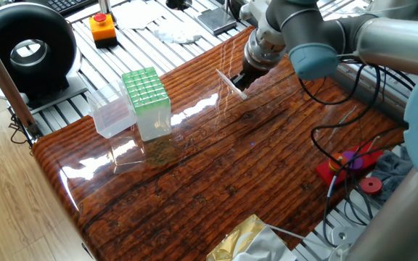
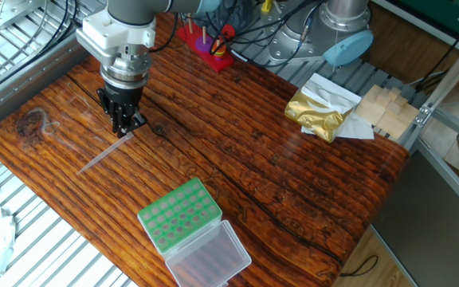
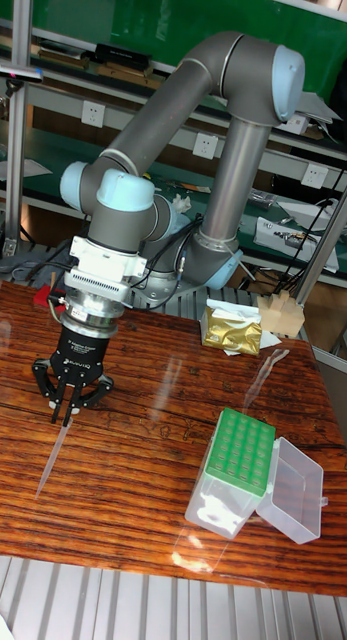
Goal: Insert a large pipette tip into the holder for large pipette tips
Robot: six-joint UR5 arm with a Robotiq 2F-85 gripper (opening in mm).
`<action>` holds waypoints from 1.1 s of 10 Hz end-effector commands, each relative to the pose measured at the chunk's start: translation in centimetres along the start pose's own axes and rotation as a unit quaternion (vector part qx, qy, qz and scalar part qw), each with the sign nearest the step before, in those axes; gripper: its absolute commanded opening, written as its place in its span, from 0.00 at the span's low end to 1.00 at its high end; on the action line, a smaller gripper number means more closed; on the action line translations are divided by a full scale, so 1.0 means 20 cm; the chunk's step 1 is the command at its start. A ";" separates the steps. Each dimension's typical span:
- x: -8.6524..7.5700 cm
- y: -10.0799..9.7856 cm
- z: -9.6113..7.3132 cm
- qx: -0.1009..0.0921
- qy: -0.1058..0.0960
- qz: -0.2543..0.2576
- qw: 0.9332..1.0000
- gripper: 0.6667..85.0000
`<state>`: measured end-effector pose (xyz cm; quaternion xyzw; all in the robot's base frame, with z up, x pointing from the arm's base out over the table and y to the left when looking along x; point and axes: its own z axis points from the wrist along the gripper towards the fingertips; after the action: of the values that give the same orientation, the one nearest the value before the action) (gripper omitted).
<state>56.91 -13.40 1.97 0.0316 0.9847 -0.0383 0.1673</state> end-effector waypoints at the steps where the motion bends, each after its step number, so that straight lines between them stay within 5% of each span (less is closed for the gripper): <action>1: 0.02 -0.01 -0.02 0.000 -0.002 0.007 1.000 0.25; 11: 0.03 0.00 0.01 -0.008 -0.017 -0.011 1.000 0.31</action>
<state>56.33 -13.05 1.83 0.0251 0.9831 -0.0358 0.1777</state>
